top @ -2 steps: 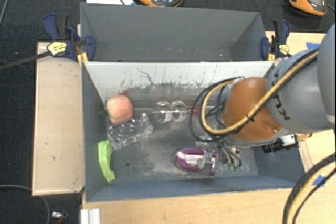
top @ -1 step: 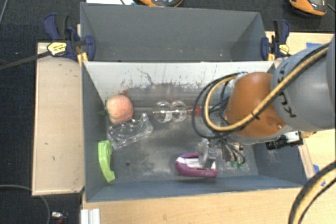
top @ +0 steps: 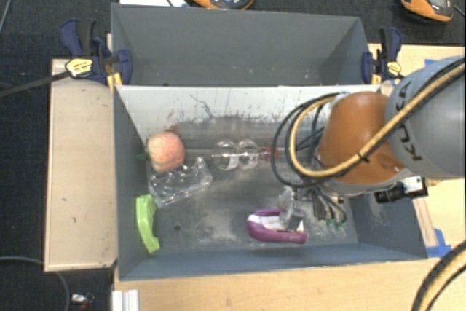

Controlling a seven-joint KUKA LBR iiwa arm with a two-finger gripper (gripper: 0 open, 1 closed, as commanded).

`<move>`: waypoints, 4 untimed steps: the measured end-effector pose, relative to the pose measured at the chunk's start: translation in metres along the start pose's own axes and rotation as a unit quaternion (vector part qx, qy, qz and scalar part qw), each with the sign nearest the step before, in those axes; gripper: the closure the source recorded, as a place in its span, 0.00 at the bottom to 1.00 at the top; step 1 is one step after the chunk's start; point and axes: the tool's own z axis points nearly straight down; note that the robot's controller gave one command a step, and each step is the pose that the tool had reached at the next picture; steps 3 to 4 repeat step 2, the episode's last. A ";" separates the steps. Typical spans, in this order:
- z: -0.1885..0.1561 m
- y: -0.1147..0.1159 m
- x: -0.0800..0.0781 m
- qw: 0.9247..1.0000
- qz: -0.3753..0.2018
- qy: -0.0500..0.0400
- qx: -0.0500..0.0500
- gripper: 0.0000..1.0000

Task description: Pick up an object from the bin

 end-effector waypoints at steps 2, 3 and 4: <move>-0.022 0.000 -0.001 1.000 -0.001 -0.003 -0.001 1.00; -0.022 0.000 -0.001 1.000 -0.001 -0.003 -0.001 1.00; -0.022 0.000 -0.001 1.000 -0.001 -0.003 -0.001 1.00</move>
Offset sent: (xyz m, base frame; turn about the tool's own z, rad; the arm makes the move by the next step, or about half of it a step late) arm 0.0009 0.0000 0.0228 -0.0012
